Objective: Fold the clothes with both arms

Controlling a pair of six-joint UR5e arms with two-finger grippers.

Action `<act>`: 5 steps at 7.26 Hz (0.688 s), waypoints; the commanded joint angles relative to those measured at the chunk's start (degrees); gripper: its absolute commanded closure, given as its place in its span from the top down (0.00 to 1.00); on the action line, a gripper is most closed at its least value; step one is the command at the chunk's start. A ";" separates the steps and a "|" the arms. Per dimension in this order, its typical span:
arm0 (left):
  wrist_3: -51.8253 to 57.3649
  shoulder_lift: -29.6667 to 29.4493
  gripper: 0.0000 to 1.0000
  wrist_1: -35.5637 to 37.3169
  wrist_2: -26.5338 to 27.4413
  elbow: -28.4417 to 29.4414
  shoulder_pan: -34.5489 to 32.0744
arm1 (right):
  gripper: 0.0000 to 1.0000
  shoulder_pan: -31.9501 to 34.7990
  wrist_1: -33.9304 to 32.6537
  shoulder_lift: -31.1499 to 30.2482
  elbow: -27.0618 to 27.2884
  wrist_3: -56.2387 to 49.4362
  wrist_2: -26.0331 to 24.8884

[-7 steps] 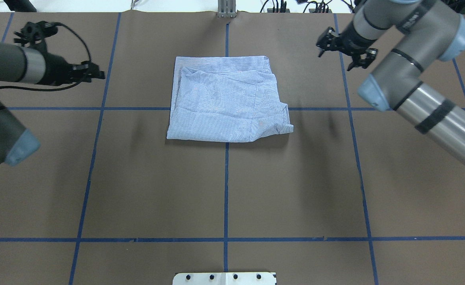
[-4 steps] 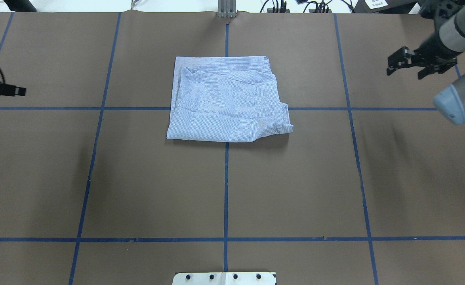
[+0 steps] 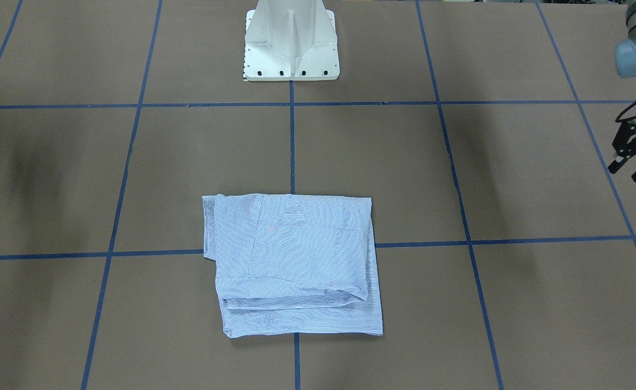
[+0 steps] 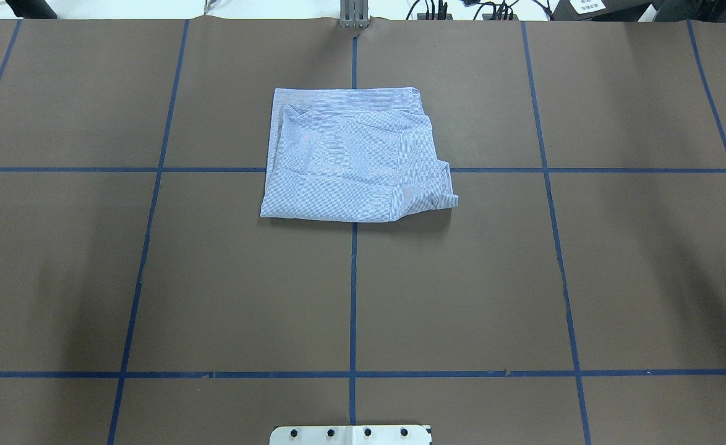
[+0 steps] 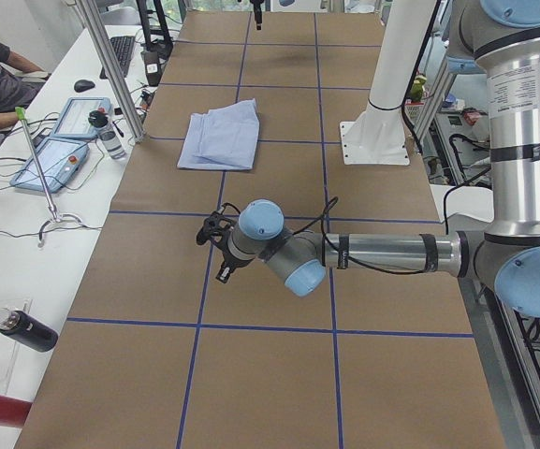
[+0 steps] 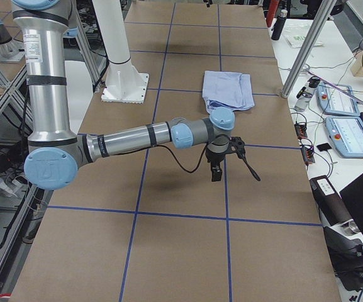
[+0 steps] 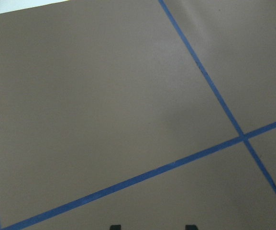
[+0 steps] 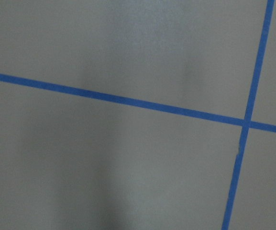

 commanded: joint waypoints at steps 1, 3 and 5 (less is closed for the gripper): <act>13.85 0.10 0.67 17.00 -0.07 -4.64 -6.82 | 1.00 1.17 -0.18 -6.00 2.80 -1.04 4.71; 13.55 1.41 1.00 18.21 0.20 -4.93 -6.92 | 1.00 1.26 -0.18 -4.97 2.54 -0.95 5.02; 13.29 2.38 1.00 17.60 -0.07 -5.01 -6.66 | 1.00 1.35 0.17 -4.70 0.27 -0.86 4.15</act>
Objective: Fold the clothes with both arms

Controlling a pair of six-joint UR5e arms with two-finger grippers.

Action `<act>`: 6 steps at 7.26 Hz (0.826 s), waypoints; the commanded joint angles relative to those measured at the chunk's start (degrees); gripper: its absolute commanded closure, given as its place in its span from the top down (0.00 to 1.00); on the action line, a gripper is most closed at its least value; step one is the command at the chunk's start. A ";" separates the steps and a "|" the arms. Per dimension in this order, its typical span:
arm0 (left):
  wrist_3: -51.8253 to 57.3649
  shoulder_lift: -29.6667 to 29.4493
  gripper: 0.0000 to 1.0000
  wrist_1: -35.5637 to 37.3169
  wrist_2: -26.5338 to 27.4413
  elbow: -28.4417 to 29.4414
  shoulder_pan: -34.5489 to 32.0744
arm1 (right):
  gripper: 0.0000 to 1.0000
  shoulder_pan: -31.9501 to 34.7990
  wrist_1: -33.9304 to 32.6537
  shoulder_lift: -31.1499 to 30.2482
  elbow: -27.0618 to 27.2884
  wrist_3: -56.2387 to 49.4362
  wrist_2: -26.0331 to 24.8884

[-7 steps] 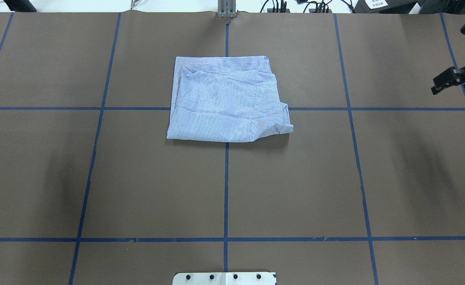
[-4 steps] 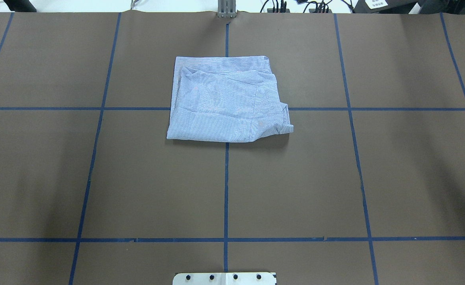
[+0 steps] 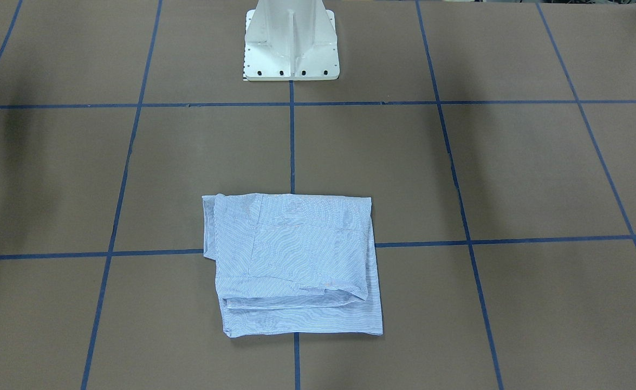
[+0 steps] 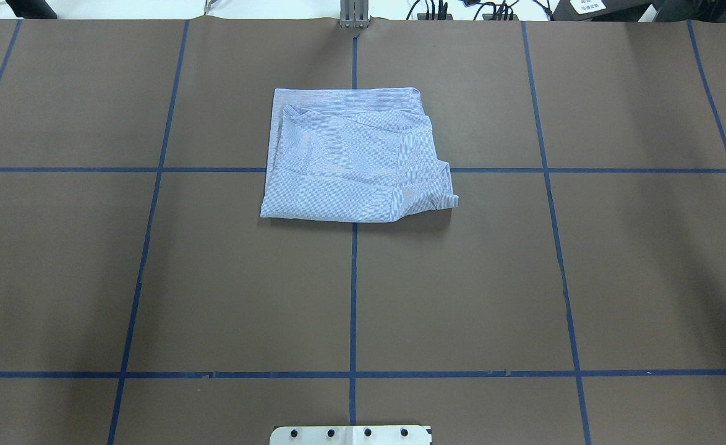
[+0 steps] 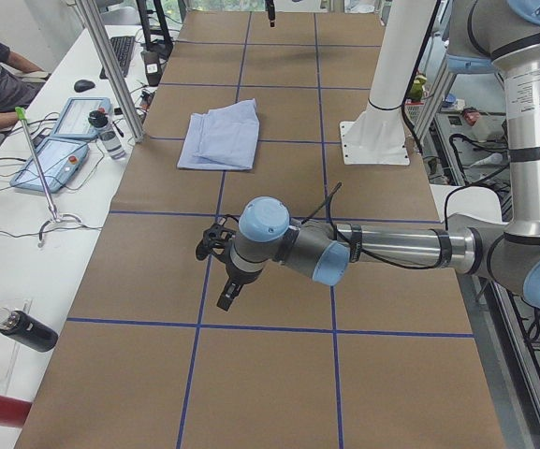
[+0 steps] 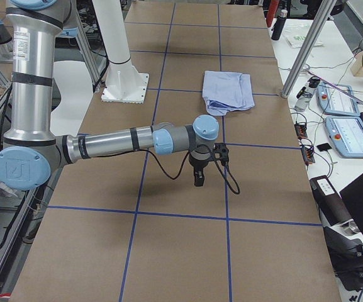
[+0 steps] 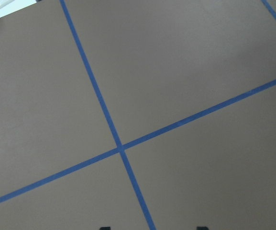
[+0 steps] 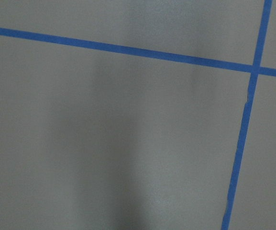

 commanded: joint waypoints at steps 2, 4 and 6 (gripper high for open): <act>-0.02 0.22 1.00 -0.62 -0.33 -1.30 -0.03 | 1.00 0.17 3.26 0.95 -4.22 0.80 -0.06; -1.07 -1.88 1.00 -0.36 -0.07 -3.14 -0.21 | 1.00 0.17 3.70 3.50 -4.31 0.10 0.12; -1.08 -0.67 1.00 -0.36 0.45 -4.90 -0.47 | 1.00 0.79 3.70 2.88 -3.79 0.88 0.21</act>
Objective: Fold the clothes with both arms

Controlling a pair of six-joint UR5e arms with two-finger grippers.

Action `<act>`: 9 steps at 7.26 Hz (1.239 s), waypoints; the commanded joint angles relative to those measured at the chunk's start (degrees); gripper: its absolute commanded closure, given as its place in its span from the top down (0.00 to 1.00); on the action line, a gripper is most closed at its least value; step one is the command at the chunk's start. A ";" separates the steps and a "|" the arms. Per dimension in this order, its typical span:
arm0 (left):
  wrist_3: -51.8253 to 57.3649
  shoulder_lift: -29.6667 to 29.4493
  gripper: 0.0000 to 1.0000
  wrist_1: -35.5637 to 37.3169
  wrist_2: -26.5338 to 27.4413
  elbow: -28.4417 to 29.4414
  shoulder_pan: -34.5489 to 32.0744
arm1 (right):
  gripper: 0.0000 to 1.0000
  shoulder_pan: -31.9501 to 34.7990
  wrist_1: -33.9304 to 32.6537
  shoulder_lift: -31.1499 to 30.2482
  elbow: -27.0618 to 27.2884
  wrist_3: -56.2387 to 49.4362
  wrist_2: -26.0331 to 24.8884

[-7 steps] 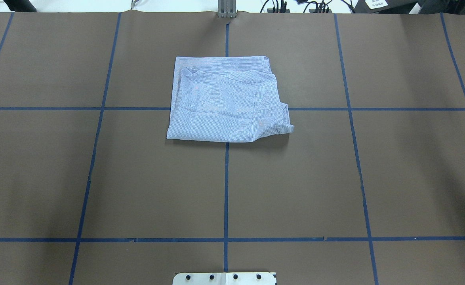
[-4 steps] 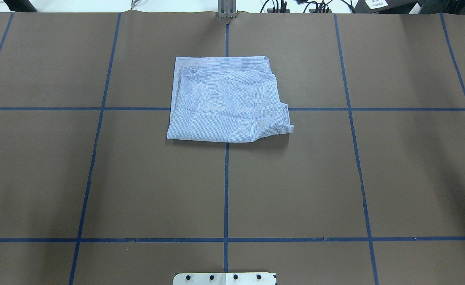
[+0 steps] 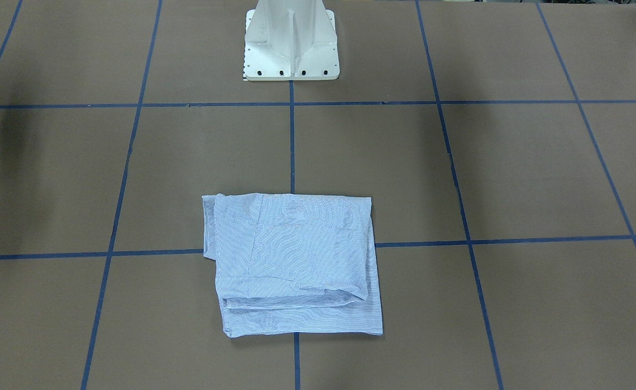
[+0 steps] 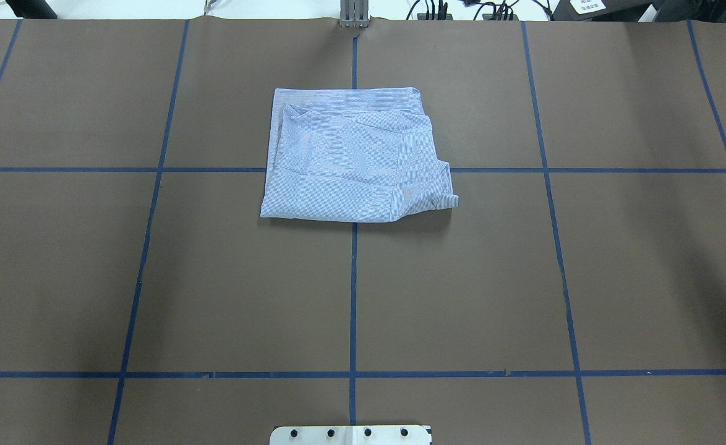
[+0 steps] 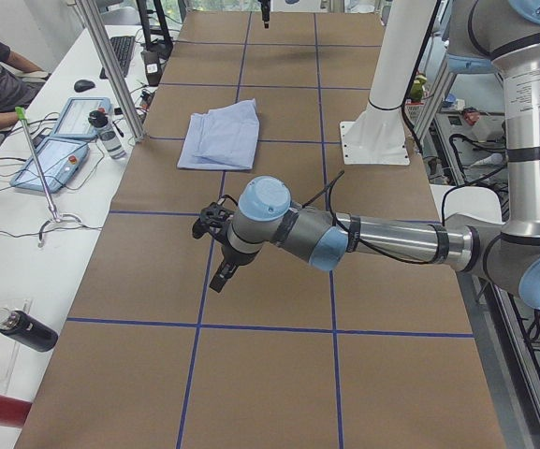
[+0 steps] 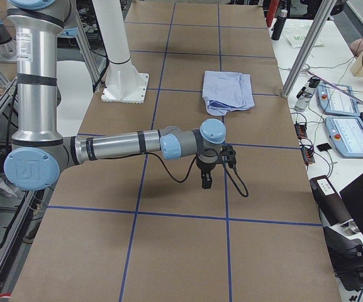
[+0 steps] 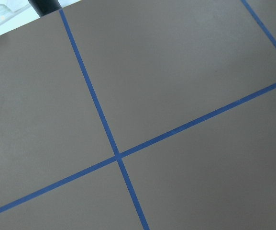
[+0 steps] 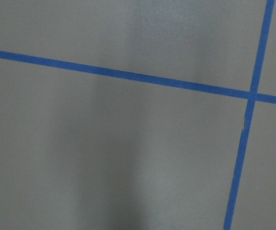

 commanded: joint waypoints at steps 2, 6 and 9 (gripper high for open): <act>-0.22 2.20 1.00 0.08 0.32 -1.84 -0.01 | 1.00 0.43 0.05 -1.57 3.41 0.34 0.19; -0.22 2.02 1.00 0.60 0.32 -0.70 0.16 | 1.00 1.48 -0.13 -2.53 1.22 0.17 0.98; -0.22 1.93 1.00 0.60 -0.12 0.62 0.07 | 1.00 3.16 -0.04 -4.91 1.22 0.43 0.54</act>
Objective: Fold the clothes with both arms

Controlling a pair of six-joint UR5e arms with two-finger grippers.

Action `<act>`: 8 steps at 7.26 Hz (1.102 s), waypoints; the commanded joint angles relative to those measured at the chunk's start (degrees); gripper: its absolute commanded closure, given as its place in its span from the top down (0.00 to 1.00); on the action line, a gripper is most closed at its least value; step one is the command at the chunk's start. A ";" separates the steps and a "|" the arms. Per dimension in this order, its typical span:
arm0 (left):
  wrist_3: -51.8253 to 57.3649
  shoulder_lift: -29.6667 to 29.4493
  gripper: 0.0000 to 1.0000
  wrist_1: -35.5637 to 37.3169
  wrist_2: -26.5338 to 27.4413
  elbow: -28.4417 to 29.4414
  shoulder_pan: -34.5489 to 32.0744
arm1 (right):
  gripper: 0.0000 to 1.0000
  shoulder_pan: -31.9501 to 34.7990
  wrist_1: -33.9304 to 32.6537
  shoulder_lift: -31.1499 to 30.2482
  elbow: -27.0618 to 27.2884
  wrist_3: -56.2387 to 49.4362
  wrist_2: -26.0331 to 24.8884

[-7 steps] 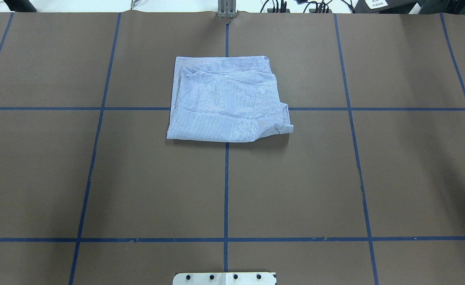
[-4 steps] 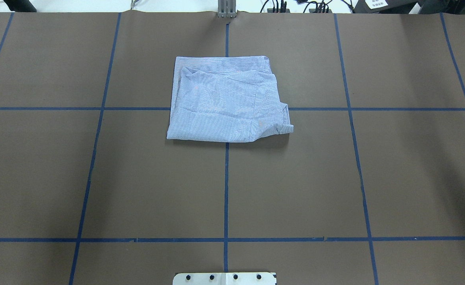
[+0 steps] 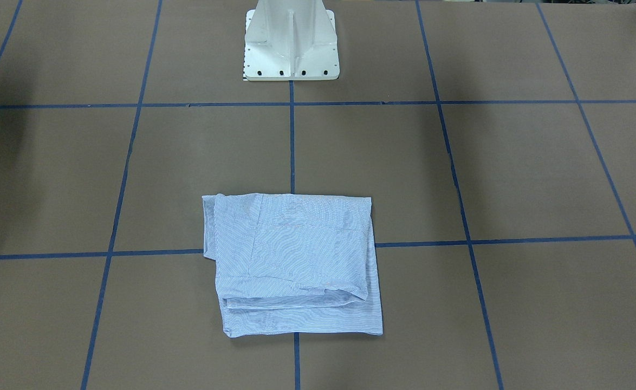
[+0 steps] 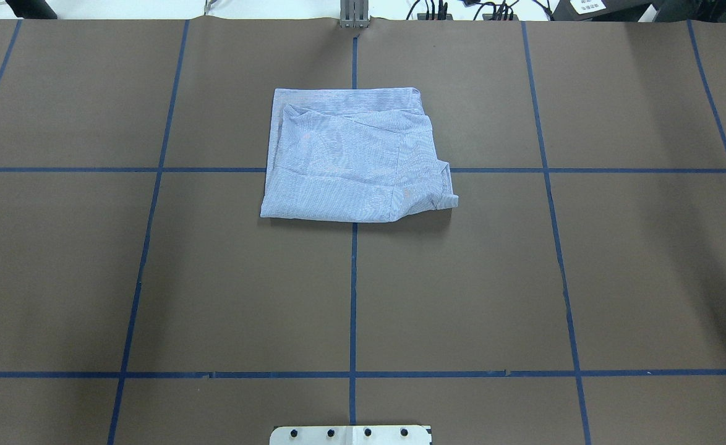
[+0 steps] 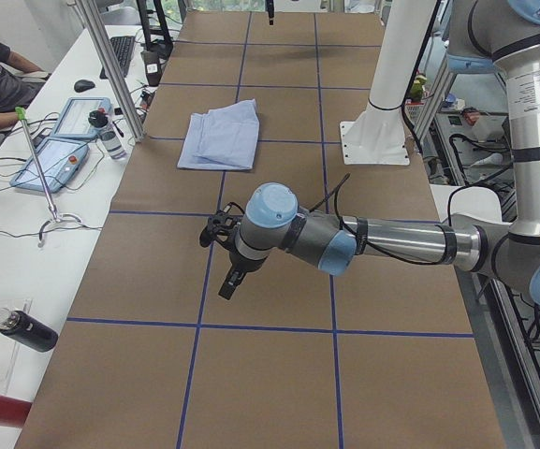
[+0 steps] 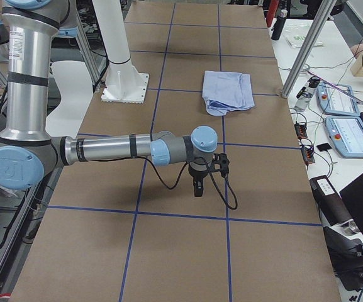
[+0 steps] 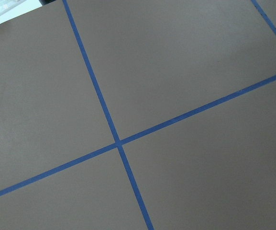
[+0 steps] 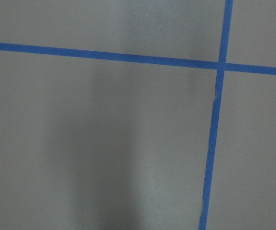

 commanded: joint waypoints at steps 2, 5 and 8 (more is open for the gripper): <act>0.00 0.07 1.00 -0.10 -0.27 1.16 -0.07 | 1.00 0.51 -0.03 -0.80 0.39 -0.02 0.47; 0.09 -0.02 1.00 -0.63 -0.27 1.52 0.02 | 1.00 0.51 0.06 -0.54 1.00 -0.20 0.39; 0.18 -0.19 1.00 -0.80 -0.36 0.99 0.02 | 1.00 0.51 0.06 -0.19 1.88 -0.20 2.75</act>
